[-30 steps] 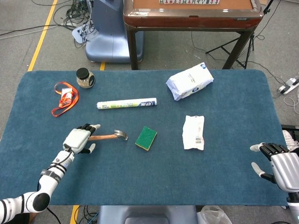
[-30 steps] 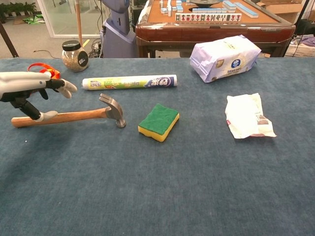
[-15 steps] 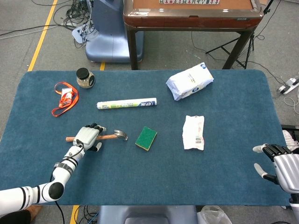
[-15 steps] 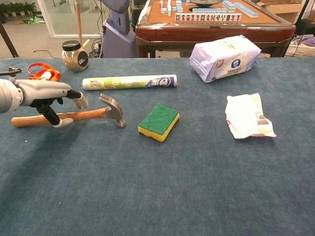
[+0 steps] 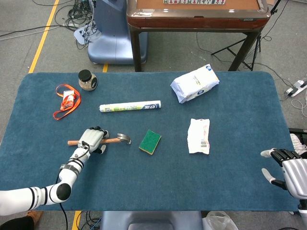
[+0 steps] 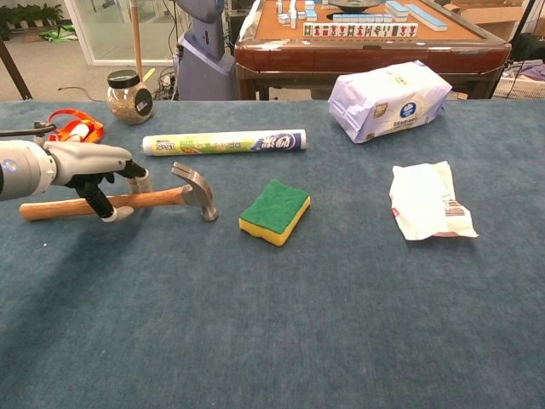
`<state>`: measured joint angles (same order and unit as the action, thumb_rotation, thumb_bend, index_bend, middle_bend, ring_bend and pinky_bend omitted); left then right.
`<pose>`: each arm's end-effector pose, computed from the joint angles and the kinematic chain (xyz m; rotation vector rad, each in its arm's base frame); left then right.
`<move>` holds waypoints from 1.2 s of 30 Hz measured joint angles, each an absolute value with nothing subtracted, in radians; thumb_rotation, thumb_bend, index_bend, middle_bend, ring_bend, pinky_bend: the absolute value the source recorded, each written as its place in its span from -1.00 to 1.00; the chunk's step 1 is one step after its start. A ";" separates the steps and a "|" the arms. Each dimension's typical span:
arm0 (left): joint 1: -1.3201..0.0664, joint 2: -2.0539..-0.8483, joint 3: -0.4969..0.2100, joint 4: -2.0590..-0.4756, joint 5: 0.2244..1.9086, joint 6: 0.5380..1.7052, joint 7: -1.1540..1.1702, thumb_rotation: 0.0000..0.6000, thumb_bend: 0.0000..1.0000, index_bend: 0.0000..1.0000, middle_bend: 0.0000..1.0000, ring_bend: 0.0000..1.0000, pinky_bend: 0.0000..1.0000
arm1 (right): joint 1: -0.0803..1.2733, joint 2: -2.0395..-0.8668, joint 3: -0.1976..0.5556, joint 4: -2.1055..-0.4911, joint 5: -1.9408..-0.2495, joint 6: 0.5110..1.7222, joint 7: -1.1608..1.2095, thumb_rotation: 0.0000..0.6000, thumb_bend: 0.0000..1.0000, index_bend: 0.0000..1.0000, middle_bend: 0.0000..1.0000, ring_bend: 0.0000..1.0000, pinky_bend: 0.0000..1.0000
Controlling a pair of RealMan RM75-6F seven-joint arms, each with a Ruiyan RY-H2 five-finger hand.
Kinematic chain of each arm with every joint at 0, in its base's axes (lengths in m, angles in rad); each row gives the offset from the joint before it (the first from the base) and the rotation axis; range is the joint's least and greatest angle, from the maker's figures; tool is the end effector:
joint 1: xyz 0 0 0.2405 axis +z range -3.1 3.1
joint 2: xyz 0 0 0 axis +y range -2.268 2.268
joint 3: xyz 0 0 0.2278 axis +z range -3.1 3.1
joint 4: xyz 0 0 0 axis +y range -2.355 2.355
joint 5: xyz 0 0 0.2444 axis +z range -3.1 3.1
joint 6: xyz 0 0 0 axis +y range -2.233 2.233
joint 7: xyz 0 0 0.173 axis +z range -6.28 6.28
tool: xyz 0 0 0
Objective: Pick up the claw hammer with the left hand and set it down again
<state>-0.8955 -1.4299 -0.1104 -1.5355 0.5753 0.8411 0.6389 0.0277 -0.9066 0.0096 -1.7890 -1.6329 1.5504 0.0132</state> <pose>-0.1611 0.3754 -0.0529 -1.8589 -1.0450 -0.4979 -0.2707 -0.1825 0.1539 1.4607 -0.8531 0.9325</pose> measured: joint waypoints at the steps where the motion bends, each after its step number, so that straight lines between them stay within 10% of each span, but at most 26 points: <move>1: -0.898 -1.432 -0.109 -1.533 0.573 0.841 0.638 1.00 -0.19 -0.35 -0.34 -0.71 -0.70 | 0.027 -0.906 0.010 -1.789 -1.632 1.550 0.013 1.00 -0.44 -0.21 -0.14 -0.28 -0.13; 36: -0.955 -1.460 -0.070 -1.494 0.554 0.834 0.601 1.00 -0.05 -0.08 -0.04 -0.44 -0.70 | 0.018 -0.906 0.009 -1.792 -1.626 1.551 0.009 1.00 -0.44 -0.21 -0.14 -0.28 -0.13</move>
<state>-0.9545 -1.4601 -0.0697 -1.4936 0.5537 0.8343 0.6008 0.0184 -0.9059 0.0092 -1.7918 -1.6258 1.5506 0.0089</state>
